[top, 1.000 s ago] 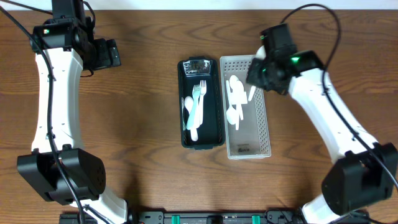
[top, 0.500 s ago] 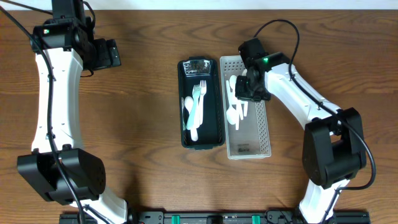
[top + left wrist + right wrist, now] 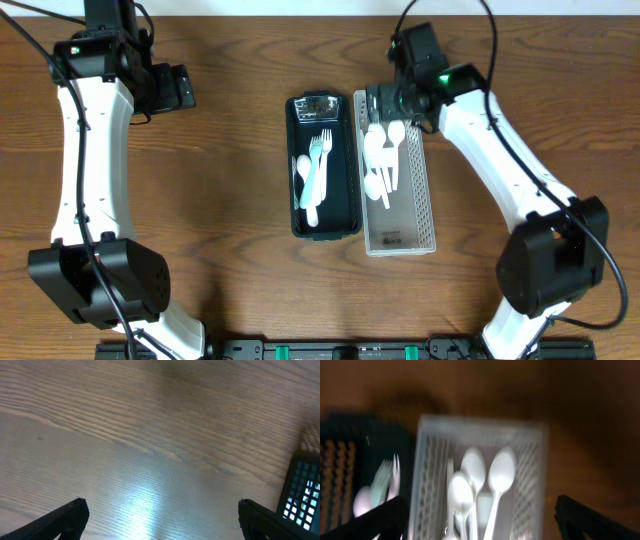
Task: Pack container
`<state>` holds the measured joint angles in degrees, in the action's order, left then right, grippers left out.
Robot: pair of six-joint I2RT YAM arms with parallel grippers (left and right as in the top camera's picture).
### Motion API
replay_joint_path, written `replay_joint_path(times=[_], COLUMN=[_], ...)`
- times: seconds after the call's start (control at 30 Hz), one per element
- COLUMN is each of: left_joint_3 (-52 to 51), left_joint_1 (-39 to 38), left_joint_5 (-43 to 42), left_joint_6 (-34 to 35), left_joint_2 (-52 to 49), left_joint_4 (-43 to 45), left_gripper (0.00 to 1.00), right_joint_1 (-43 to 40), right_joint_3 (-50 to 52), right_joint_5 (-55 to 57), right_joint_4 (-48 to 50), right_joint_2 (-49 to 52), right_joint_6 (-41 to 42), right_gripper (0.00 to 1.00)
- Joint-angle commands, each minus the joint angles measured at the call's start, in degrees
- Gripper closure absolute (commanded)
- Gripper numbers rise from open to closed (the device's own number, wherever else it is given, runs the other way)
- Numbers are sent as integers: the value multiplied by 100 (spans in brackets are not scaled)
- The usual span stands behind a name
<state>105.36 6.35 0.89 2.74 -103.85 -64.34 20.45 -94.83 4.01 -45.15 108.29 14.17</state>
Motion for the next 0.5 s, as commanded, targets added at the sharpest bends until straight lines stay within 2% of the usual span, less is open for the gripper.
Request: replay_joint_path(times=[0.0,0.1,0.27,0.4,0.47], left_joint_3=[-17,-20,-20,-20,-20], left_joint_1=[-188,-466,-1130,-1484,-1589], left_joint_5=[63,13,-586,-586,-584], left_joint_6=[-59,-57,-59,-59,-59], left_joint_2=[-74,-74,-74,-74,-74], left_joint_4=[-42,-138,122,931,1652], left_gripper=[2,2,2,2,2], right_joint_1=[-125,-216,-612,-1051,-1298], right_joint_3=[-229,-251,-251,-251,-251], right_joint_5=[885,1108,1106,1102,1099], right_joint_4=[439,1071,2155,2957,3115], right_joint_2=[-208,-210,-208,-188,-188], right_joint_6=[-251,-586,-612,-610,-610], right_gripper=[1,1,1,1,1])
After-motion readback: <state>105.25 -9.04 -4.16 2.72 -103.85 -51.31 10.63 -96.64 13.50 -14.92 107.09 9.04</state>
